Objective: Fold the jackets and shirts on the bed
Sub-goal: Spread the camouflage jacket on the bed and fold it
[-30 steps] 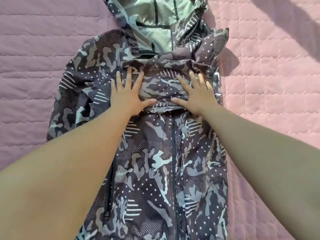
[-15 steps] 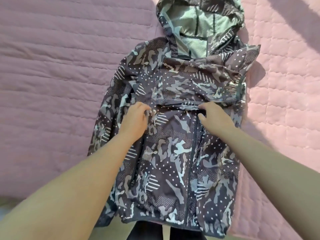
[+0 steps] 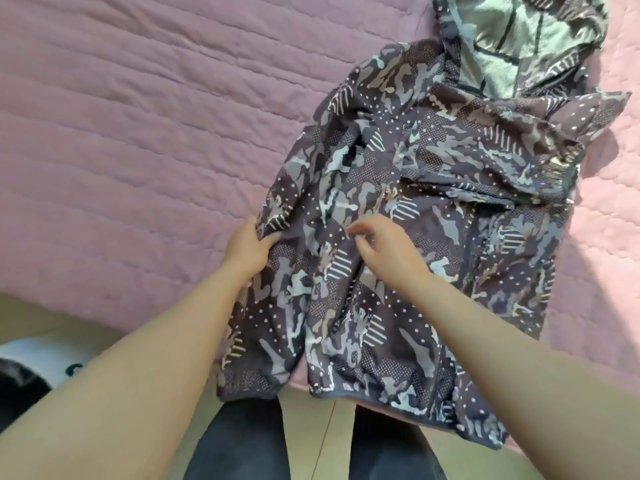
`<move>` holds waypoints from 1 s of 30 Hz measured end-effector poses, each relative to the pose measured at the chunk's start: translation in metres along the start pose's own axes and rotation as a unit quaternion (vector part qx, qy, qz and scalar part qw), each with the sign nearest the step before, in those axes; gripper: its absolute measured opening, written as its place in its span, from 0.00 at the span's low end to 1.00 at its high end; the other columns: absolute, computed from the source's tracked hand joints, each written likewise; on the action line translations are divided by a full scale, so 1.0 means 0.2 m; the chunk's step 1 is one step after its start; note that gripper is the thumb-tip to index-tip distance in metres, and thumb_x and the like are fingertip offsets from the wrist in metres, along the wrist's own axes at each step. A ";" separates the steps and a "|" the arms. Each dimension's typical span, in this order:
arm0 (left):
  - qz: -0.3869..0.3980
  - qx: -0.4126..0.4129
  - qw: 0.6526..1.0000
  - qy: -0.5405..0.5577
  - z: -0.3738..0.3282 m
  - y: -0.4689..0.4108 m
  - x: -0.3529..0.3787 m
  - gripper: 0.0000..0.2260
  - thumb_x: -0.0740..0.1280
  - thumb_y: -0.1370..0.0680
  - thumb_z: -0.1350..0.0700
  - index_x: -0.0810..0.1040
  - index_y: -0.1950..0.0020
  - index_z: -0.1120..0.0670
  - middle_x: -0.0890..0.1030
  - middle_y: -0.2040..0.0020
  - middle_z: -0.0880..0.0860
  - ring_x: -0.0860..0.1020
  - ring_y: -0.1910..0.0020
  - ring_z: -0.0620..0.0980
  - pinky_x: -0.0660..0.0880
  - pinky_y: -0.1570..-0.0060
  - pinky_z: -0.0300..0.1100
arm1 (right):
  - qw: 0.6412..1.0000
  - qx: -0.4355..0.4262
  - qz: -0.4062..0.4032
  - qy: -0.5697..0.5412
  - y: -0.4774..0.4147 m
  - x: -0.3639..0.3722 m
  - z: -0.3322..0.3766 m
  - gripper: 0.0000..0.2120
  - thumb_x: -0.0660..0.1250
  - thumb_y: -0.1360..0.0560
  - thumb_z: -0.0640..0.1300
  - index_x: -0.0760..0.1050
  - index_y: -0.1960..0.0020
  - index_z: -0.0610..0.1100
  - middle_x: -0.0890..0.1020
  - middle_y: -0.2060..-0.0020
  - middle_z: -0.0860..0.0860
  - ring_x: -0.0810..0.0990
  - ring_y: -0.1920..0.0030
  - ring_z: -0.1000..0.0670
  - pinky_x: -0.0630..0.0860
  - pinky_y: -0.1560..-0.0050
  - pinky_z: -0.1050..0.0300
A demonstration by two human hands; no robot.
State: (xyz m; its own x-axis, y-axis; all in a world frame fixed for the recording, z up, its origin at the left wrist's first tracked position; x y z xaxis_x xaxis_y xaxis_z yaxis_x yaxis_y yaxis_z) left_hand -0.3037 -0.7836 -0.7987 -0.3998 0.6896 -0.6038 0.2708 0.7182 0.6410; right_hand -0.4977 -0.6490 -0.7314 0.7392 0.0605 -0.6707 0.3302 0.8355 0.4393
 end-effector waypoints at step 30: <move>0.162 -0.032 0.959 -0.233 0.37 -0.81 -1.53 0.06 0.63 0.28 0.61 0.76 0.53 0.58 0.78 0.63 0.59 0.75 0.66 0.55 0.68 0.69 0.40 | 0.964 0.032 -0.068 0.256 -1.27 0.02 0.99 0.07 0.68 0.25 0.47 0.81 0.48 0.52 0.82 0.49 0.47 0.78 0.46 0.42 0.69 0.57 0.54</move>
State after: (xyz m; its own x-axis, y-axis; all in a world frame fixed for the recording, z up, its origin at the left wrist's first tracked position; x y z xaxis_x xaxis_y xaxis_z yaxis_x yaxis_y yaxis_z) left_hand -0.1599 -1.1046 -0.7535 0.1337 0.8528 -0.5048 0.2551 0.4626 0.8491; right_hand -0.4626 -0.9685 -0.7277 0.3055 0.2283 -0.9244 0.4509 0.8204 0.3516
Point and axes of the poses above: each hand's wrist, its own y-axis away from the middle knuckle, its own x-axis out of the palm, z = x × y, the point moved 4 cm from there along -y, towards the middle knuckle
